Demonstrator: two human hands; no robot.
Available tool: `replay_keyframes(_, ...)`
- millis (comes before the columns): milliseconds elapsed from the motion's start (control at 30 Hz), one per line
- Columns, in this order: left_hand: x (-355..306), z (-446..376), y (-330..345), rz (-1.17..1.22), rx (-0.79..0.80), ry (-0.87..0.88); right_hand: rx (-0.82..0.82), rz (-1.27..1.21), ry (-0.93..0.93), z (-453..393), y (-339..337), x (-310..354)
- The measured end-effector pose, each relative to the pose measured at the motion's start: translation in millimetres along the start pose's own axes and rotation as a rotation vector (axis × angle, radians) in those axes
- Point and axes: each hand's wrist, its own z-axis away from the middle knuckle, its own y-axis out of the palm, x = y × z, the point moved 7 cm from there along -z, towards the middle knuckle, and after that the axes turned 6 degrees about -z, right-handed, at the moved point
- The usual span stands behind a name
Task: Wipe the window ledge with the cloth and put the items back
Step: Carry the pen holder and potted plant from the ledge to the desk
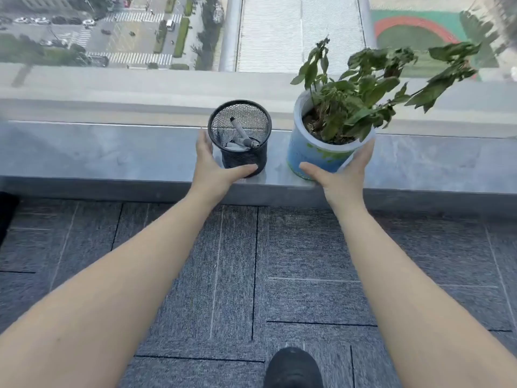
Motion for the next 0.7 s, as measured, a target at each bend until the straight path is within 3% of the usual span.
replay_keyframes(300, -5.7, -18.9, 7.1, 0.096, -0.053, 0.048, -0.094, -0.044, -0.144, -25.9, 2.9, -8.4)
replay_keyframes(700, -13.1, -15.8, -5.0, -0.036, -0.168, 0.053, -0.194, -0.027, -0.239, -23.2, 3.9, -4.6)
